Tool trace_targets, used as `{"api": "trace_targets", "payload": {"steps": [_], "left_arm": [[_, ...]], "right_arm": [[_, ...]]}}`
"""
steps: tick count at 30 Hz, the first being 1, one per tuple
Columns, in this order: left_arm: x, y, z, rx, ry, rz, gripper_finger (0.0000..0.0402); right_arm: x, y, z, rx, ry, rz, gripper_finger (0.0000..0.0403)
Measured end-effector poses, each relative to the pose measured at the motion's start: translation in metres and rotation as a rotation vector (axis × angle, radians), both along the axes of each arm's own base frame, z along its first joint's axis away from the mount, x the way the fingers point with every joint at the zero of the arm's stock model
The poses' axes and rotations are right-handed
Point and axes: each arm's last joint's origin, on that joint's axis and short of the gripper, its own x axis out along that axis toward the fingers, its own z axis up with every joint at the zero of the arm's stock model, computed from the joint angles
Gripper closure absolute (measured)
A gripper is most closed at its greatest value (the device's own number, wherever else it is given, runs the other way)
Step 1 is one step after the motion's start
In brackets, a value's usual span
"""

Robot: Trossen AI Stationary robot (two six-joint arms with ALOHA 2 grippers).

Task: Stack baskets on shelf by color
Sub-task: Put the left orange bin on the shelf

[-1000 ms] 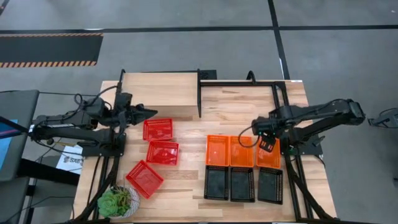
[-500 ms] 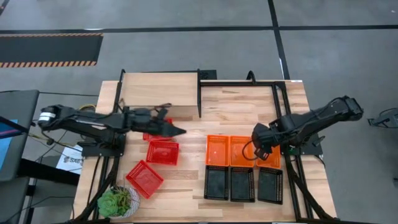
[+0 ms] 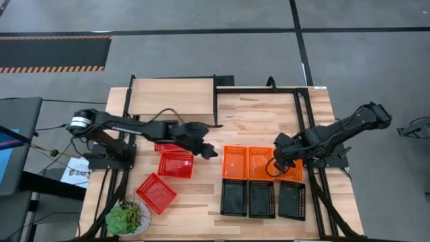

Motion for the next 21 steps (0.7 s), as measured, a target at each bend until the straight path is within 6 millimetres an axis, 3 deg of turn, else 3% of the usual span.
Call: {"api": "trace_targets", "payload": {"steps": [3,8,13,21], "left_arm": [[0.013,0.001,-0.005,0.029,0.13,0.039,0.0221],[0.039,-0.001,-0.009,0.017,0.136,0.056,0.0221],[0.061,-0.006,-0.027,0.017,0.179,0.053,0.0221],[0.076,-0.008,-0.058,0.003,0.258,0.096,0.0221]], "right_arm": [[0.0,0.002,0.0,-0.011,-0.01,0.002,0.0206],[0.001,0.005,0.0,-0.031,-0.039,0.018,0.0207],[0.0,0.009,0.001,-0.045,-0.062,0.009,0.0213],[-0.002,0.017,0.001,-0.062,-0.091,0.027,0.0215]]}}
